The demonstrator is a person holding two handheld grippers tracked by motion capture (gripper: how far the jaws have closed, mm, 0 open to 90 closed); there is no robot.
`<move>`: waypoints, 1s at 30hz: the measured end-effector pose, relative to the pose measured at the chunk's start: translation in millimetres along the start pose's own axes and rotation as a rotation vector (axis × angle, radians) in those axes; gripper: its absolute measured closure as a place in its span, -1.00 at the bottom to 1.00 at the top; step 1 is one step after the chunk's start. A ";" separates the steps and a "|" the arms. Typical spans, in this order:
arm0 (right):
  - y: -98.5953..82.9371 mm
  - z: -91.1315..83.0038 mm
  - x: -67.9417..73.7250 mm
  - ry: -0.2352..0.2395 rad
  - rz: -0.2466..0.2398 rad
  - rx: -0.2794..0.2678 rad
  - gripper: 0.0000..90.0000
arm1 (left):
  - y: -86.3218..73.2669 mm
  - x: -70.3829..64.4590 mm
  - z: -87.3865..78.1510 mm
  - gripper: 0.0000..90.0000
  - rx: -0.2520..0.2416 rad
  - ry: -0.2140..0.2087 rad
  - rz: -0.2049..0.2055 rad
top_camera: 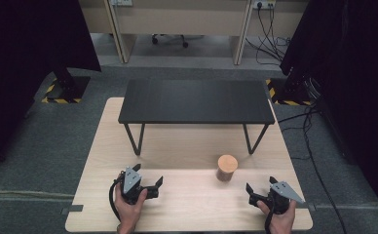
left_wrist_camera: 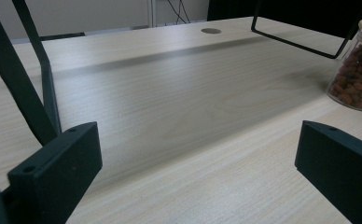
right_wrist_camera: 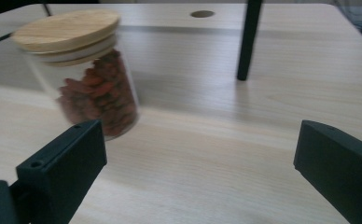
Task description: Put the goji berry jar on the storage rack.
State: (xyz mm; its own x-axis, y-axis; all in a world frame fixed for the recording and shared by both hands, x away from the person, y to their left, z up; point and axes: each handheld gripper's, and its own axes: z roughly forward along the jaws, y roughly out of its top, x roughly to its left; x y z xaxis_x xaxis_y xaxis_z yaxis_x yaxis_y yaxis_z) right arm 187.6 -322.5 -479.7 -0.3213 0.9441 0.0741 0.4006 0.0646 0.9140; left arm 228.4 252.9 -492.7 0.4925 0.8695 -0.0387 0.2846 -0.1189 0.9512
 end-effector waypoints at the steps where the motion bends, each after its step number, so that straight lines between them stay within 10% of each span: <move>1: -0.1 0.0 -2.2 0.016 -0.008 -0.001 -0.94 | -0.1 -0.1 0.2 -1.00 0.001 0.000 0.001; 11: -1.0 5.6 -23.4 0.194 -0.105 -0.024 -0.94 | -1.4 0.7 0.0 -1.00 -0.001 0.000 -0.004; 30: 10.9 30.5 -16.6 0.261 -0.162 -0.012 -0.94 | -2.5 -0.3 2.1 -1.00 0.005 -0.005 0.000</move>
State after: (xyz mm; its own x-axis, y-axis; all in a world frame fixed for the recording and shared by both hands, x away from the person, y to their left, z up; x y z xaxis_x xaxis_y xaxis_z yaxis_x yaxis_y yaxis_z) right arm 223.4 -327.6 -483.1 -0.5903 0.8068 0.0256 0.3169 0.2025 0.9266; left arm 229.3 251.9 -495.7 0.4962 0.8672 -0.0404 0.2889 -0.1210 0.9497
